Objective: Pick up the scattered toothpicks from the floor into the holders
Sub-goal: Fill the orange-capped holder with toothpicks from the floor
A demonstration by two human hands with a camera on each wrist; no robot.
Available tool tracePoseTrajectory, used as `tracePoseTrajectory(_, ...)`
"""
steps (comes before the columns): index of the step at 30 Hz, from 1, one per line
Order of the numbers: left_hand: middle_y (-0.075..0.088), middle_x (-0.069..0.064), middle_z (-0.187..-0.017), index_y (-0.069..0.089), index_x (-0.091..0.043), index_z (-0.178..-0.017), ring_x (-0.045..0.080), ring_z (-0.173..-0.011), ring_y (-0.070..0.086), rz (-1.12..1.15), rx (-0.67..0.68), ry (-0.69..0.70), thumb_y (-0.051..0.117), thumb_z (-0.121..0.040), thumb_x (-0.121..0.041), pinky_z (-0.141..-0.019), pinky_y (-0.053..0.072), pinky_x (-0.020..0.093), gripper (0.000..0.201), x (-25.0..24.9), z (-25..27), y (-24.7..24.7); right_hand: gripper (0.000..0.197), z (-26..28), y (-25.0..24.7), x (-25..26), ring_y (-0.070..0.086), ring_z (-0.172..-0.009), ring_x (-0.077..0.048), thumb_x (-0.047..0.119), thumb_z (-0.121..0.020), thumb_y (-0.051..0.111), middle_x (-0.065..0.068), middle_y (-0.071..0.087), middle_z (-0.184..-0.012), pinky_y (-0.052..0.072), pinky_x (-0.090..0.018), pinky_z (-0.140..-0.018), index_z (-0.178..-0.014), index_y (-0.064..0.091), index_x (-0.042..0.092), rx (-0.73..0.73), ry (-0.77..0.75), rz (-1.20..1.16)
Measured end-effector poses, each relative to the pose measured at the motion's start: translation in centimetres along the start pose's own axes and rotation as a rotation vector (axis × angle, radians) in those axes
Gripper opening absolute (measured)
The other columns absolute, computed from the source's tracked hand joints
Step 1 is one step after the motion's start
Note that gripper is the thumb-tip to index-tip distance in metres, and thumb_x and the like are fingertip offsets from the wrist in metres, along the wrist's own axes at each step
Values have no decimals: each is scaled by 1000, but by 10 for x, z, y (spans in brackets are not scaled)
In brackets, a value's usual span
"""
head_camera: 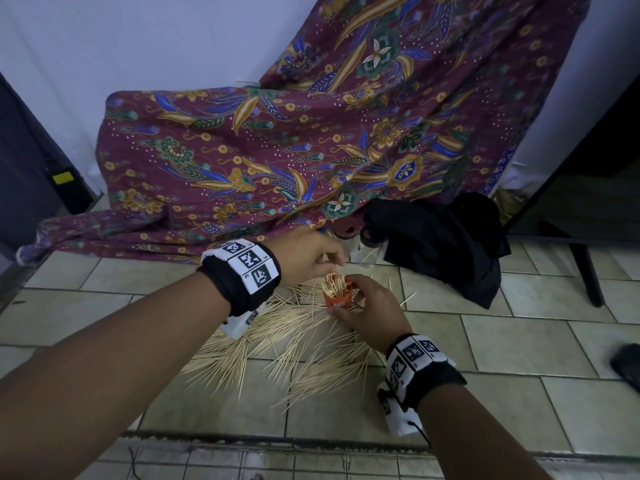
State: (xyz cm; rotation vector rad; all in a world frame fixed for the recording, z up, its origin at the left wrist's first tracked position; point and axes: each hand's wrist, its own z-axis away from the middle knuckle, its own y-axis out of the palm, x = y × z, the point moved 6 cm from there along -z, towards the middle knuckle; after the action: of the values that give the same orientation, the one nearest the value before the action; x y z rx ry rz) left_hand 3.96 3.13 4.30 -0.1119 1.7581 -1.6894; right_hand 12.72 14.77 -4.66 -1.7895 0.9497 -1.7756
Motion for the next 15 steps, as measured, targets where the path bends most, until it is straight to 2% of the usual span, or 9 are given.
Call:
tracePoseTrajectory(4,66,-8,-112,71,-27,-112,10,-97,58,-134,72,70,54,-97,-28,-88,50,38,22,2,6,19,53,-1,1,-1,54,-83,-1,40,-75,80,8,66,-107,35,-2,-64,-121,61,22,4,3,-11)
tracePoseTrajectory(6,65,-5,-116,67,-25,-120,15,-105,56,-175,76,125,48,-99,-21,-93,47,39,29,2,9,28,51,0,2,-2,53,-82,0,40,-74,81,9,66,-105,35,-3,-65,-119,61,23,-1,-2,-11)
tracePoseTrajectory(8,60,-3,-128,59,-24,-131,16,-115,52,-141,25,132,44,-99,-16,-103,40,35,36,4,13,26,52,0,1,-4,55,-85,-2,41,-74,81,9,65,-105,35,-4,-67,-119,61,23,-13,9,-18)
tracePoseTrajectory(11,32,-7,-154,32,-29,-149,12,-140,29,-168,-7,101,40,-102,-27,-117,18,35,48,8,21,21,51,0,0,-5,57,-88,-4,42,-74,80,11,65,-104,36,-7,-69,-119,61,25,-21,18,-24)
tracePoseTrajectory(13,8,-12,-161,13,-35,-153,10,-147,10,-224,95,63,33,-102,-42,-118,8,39,55,13,27,32,49,0,0,-6,57,-86,-2,42,-75,80,12,65,-103,36,-6,-68,-117,61,26,-22,18,-32)
tracePoseTrajectory(15,-8,-14,-161,1,-40,-152,13,-149,0,-285,214,29,24,-100,-54,-119,5,44,59,18,34,48,47,0,0,-6,56,-85,0,42,-75,78,12,65,-102,35,-5,-67,-117,61,27,-18,19,-37)
